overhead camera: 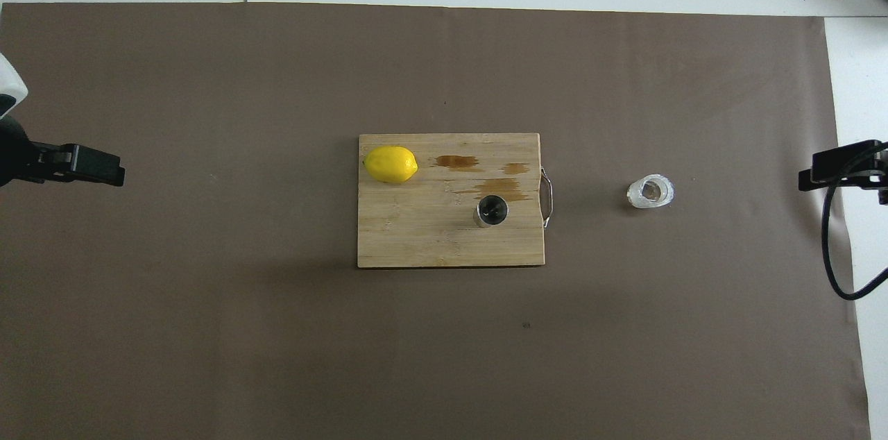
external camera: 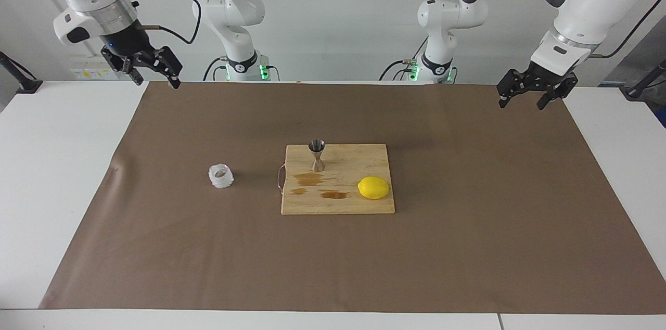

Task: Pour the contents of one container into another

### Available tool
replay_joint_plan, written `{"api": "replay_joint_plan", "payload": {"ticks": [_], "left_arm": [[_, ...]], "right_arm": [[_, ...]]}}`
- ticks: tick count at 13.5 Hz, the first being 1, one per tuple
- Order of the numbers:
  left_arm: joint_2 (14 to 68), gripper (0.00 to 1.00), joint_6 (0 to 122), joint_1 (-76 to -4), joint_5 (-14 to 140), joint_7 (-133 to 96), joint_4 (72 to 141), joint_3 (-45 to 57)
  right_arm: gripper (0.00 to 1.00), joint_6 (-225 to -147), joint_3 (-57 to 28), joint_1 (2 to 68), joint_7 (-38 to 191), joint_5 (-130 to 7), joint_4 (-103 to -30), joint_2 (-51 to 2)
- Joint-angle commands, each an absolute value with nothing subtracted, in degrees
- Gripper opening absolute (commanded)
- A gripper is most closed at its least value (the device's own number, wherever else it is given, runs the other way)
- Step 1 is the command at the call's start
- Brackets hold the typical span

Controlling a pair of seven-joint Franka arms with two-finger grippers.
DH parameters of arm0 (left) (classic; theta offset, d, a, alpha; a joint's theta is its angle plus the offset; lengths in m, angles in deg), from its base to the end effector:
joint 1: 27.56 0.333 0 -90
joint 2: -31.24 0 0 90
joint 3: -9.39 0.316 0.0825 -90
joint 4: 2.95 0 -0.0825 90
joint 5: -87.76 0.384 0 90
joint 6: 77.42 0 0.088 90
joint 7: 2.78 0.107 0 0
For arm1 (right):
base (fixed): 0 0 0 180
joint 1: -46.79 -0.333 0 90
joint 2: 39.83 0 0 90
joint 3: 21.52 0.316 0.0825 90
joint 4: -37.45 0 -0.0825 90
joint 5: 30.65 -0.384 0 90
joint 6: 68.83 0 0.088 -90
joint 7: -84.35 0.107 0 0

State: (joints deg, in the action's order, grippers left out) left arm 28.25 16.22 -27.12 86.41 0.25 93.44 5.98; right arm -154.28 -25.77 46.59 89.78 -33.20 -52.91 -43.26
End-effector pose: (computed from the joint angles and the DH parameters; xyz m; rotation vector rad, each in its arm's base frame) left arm 0.5417 -0.0313 0.6058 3.1170 -0.1610 0.0064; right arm 0.5267 -0.0335 0.6471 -3.0826 0.2507 0.0411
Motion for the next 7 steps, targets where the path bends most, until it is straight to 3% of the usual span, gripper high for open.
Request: {"api": "replay_joint_plan", "payload": {"ticks": [1,7], "left_arm": [[26.40,1.00,17.68,-26.68,87.06,0.82,95.58,5.69],[26.49,1.00,19.52,-26.59,87.06,0.56,95.76,5.78]], "right_arm": [[1.00,-157.50,-25.65,45.56,90.42,-29.51,-56.67,-44.57],[1.00,-159.10,-25.65,45.56,85.67,-29.42,-56.77,-44.40]]}}
